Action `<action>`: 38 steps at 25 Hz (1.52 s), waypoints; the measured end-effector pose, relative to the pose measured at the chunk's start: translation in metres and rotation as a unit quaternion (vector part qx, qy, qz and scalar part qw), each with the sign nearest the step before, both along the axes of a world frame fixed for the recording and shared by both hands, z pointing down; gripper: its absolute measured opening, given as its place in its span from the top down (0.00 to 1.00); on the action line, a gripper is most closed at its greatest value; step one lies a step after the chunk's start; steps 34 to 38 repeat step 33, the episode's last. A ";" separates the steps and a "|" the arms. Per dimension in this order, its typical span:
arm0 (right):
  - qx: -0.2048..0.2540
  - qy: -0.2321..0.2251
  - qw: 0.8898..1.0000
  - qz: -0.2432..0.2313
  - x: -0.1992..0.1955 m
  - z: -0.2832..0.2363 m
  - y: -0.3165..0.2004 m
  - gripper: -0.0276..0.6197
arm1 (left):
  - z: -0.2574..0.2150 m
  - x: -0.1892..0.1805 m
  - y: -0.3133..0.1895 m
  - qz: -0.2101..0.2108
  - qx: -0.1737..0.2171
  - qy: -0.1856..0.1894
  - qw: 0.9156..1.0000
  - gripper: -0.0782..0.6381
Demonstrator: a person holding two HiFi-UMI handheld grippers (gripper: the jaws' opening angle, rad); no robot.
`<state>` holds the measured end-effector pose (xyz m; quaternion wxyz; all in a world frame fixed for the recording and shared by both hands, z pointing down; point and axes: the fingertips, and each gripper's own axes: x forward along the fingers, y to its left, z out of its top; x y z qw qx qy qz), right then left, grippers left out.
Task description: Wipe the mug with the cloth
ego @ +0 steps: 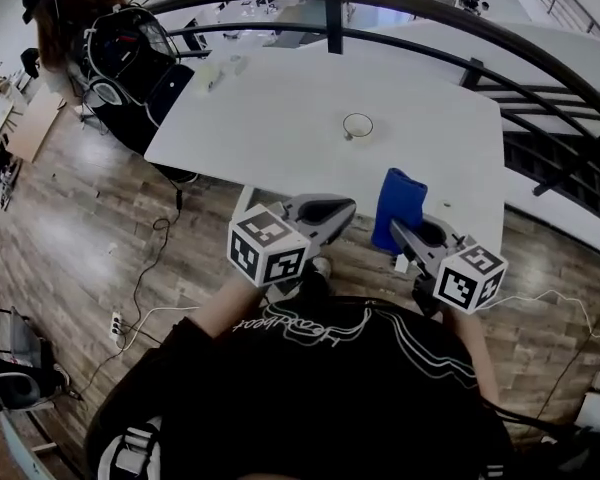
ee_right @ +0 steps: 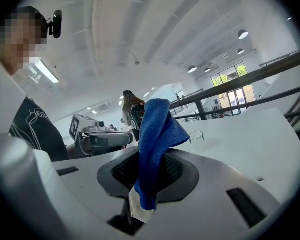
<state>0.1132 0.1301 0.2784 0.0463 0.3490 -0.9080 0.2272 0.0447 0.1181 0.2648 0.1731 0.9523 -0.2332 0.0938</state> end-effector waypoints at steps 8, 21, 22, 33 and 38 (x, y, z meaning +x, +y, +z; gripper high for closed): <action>0.014 -0.002 1.000 0.007 0.000 -0.006 0.034 0.86 | -0.015 0.005 0.033 0.007 0.029 0.005 1.000 0.88; 0.025 -0.018 0.999 0.007 -0.006 -0.024 0.061 0.86 | -0.033 0.003 0.063 0.008 0.049 -0.001 0.999 0.88; 0.028 -0.019 0.999 0.007 -0.007 -0.025 0.062 0.86 | -0.034 0.003 0.065 0.009 0.051 -0.002 0.999 0.88; 0.034 -0.023 0.999 0.008 -0.007 -0.031 0.083 0.86 | -0.043 0.002 0.086 0.008 0.063 -0.004 0.998 0.88; 0.034 -0.023 0.999 0.008 -0.007 -0.031 0.083 0.86 | -0.043 0.002 0.086 0.008 0.063 -0.004 0.998 0.88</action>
